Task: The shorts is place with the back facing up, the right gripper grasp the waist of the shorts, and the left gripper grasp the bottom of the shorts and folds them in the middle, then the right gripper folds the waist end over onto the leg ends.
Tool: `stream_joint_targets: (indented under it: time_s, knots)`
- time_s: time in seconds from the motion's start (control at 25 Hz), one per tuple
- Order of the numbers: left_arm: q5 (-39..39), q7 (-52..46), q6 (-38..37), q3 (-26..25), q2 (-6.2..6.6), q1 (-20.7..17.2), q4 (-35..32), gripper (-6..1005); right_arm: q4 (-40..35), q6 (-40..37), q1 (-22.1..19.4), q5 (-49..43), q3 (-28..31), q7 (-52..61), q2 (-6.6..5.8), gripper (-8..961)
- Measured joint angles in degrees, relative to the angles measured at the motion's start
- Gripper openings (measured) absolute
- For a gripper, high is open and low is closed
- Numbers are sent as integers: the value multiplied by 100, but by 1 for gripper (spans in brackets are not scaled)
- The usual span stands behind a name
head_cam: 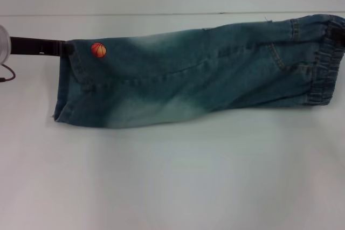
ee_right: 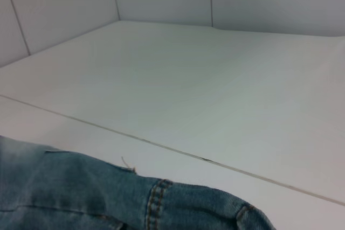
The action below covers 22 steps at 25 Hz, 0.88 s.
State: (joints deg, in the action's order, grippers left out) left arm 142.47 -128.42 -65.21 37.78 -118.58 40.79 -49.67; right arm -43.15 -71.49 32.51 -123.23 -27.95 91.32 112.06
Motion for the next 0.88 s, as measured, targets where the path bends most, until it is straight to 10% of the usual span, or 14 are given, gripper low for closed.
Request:
stream_joint_targets:
  time_s: [0.68,0.88]
  knots:
    - [26,43,708,788,-233,-60,-54,-1,584,831,284,-23,-704,-429,33,115]
    - [138,35,696,867,-219,-74,-52,196,462,1004,295,-31,-1070,-271,66,193]
